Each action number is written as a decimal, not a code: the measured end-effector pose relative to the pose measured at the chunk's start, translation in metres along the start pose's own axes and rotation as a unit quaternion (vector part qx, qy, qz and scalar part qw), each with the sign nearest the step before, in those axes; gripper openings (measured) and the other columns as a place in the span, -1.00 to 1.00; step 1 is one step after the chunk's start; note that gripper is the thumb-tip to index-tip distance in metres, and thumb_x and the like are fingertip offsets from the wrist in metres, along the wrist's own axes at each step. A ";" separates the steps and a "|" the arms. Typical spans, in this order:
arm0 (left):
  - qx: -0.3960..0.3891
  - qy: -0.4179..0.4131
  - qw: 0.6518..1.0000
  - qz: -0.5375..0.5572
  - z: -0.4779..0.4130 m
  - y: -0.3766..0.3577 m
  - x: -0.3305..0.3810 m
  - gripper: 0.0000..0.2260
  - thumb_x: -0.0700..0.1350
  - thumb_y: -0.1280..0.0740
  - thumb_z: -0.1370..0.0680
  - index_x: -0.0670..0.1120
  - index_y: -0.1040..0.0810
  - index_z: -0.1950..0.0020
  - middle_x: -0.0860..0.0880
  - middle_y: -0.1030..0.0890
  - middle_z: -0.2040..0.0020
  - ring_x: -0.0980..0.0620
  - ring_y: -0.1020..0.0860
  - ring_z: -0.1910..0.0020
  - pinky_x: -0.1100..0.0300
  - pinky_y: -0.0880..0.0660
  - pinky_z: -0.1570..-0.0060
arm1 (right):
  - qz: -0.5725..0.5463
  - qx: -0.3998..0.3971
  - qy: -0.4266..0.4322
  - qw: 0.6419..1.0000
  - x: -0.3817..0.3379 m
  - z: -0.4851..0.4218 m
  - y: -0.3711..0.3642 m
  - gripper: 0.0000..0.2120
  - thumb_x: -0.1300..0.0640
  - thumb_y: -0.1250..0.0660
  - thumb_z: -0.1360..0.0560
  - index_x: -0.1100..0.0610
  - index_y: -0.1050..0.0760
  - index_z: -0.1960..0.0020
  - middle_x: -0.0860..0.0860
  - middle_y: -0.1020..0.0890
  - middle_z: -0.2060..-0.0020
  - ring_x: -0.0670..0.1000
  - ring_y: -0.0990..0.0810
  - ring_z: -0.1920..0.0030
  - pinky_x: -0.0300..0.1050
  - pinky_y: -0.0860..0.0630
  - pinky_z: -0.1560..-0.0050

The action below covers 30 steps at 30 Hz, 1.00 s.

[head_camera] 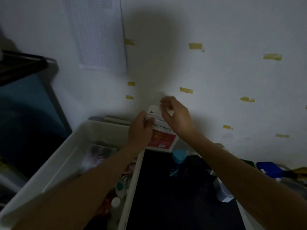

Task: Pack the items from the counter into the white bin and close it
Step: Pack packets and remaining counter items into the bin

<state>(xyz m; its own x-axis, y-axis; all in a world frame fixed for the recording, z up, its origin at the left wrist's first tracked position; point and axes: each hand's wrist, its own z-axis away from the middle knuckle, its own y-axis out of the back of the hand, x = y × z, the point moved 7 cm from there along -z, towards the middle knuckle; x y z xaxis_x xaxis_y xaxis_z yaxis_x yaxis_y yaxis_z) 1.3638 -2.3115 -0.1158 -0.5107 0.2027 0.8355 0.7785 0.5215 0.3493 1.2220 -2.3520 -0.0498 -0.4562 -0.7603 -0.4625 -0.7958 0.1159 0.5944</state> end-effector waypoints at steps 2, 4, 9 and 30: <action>0.017 0.022 0.999 0.017 0.002 0.018 -0.008 -0.74 -0.12 -0.29 -0.58 0.02 -0.28 0.25 0.07 -0.45 0.32 0.15 -0.43 0.34 0.13 -0.39 0.33 | -0.036 -0.030 -0.079 0.996 0.001 -0.003 -0.011 -0.74 -0.01 -0.34 -0.54 -0.06 -0.42 -0.20 -0.20 -0.61 0.06 -0.27 -0.55 0.03 -0.37 -0.48 0.05; 0.024 0.026 0.999 0.013 0.002 0.037 -0.015 -0.75 -0.12 -0.29 -0.58 0.01 -0.29 0.24 0.07 -0.46 0.31 0.16 -0.43 0.34 0.15 -0.38 0.34 | -0.040 -0.049 -0.129 0.990 0.002 -0.004 -0.021 -0.78 -0.13 -0.37 -0.49 -0.13 -0.47 -0.09 -0.26 -0.59 0.14 -0.35 -0.54 0.08 -0.39 -0.46 0.15; 0.016 0.052 0.998 0.027 0.005 0.073 -0.038 -0.93 -0.15 -0.30 -0.58 -0.03 -0.48 0.09 0.01 -0.58 0.18 0.01 -0.58 0.17 0.15 -0.50 0.23 | -0.084 -0.182 -0.230 0.952 0.002 0.005 -0.061 -0.74 -0.14 -0.51 -0.37 -0.07 -0.53 0.06 -0.09 -0.65 0.14 -0.12 -0.66 0.17 -0.18 -0.62 0.20; -0.246 0.016 0.968 -0.036 0.055 0.102 -0.099 -0.23 0.40 -0.42 -0.29 0.21 -0.19 -0.38 0.21 -0.21 -0.23 0.09 -0.37 -0.21 0.13 -0.50 -0.14 | -0.145 -0.095 -0.406 0.897 -0.037 0.036 -0.168 -0.84 0.12 -0.44 -0.48 0.17 -0.50 0.07 0.13 -0.65 0.11 0.07 -0.68 0.12 0.04 -0.67 0.13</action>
<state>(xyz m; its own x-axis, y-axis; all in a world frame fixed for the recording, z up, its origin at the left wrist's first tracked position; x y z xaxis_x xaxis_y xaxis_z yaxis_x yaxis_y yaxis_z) 1.4742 -2.2324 -0.1866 -0.5651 0.1510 0.8111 0.8247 0.0740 0.5607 1.3581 -2.3203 -0.1557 -0.4420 -0.0153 -0.8969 -0.8807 -0.1824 0.4371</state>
